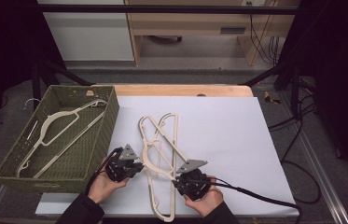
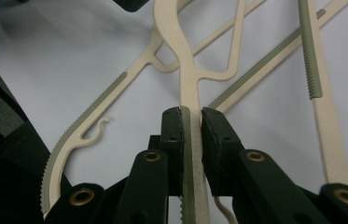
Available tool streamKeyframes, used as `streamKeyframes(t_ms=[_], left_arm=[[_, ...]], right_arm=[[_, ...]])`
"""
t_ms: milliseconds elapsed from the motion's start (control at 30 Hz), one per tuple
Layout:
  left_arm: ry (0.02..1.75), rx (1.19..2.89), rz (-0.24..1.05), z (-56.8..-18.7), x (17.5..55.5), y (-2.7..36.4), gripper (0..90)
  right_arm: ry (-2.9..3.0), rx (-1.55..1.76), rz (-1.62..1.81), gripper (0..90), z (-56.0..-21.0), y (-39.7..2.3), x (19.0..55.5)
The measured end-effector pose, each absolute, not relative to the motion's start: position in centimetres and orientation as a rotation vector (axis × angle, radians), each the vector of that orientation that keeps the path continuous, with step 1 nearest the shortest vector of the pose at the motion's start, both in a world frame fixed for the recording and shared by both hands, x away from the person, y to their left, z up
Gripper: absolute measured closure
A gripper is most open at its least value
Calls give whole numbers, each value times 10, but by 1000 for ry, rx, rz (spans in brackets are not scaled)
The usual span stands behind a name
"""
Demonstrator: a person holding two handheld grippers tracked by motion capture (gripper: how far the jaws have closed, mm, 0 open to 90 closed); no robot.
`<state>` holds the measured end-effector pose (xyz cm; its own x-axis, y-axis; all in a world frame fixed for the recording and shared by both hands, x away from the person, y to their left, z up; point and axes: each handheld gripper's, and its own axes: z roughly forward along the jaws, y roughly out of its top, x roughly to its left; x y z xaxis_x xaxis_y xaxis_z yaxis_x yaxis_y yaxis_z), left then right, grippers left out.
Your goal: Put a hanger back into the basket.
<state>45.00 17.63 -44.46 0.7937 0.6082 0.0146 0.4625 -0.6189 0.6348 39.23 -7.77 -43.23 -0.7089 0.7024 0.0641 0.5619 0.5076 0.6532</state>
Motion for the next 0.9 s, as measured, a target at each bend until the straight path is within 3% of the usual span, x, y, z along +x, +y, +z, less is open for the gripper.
streamKeyframes(t_ms=[167, 433, 533, 667, 900], left_arm=[[805, 2359, 326, -442, 448, 176, 853], [800, 2392, 348, -438, 442, 168, 856], [791, 2395, 358, -437, 438, 164, 858], [780, 2406, 361, -435, 435, 161, 859], [775, 2419, 358, -435, 433, 157, 859]], right_arm=[[2539, 1055, 991, 733, -431, -78, 392], [2412, 909, 1140, 417, -423, -70, 401], [2396, 867, 1169, 369, -423, -59, 407], [2415, 834, 1131, 362, -435, -42, 414], [2486, 813, 1040, 452, -460, -26, 420]])
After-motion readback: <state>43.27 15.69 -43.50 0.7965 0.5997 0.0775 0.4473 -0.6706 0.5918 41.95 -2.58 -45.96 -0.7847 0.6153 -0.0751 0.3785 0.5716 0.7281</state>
